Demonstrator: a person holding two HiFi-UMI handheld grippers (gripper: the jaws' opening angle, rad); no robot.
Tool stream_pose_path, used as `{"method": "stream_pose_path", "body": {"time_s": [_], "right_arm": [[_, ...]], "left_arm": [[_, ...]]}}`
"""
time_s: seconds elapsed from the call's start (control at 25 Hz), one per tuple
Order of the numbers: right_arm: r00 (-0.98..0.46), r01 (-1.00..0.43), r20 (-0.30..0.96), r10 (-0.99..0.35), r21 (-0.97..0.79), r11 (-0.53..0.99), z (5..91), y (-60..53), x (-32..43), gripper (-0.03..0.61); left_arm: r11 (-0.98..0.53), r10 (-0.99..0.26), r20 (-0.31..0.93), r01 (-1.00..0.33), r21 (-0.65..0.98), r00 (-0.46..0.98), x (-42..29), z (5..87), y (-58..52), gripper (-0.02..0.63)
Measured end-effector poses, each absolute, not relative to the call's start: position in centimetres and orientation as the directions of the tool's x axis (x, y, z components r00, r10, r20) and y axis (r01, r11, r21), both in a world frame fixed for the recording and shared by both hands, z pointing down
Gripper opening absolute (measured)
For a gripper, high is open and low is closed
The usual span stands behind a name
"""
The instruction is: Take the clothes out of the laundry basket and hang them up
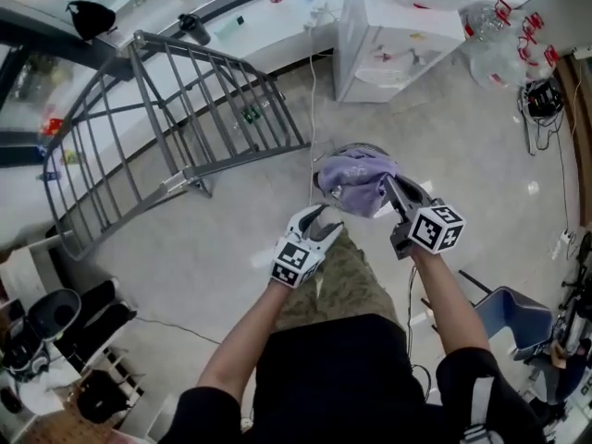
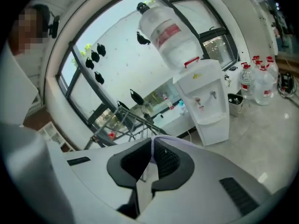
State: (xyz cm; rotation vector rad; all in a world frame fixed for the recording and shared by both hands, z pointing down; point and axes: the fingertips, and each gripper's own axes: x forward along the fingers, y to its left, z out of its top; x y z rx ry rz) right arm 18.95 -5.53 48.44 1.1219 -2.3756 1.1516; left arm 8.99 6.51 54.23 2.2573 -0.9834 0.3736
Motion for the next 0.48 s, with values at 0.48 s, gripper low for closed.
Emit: {"method": "stream_pose_path", "body": {"time_s": [0.48], "right_arm": [[-0.795, -0.598, 0.353, -0.494, -0.595, 0.537, 29.7, -5.4, 11.9, 0.014]], "left_arm": [[-0.484, -0.641, 0.494, -0.809, 0.333, 0.587, 9.7, 44.6, 7.2, 0.226]]}}
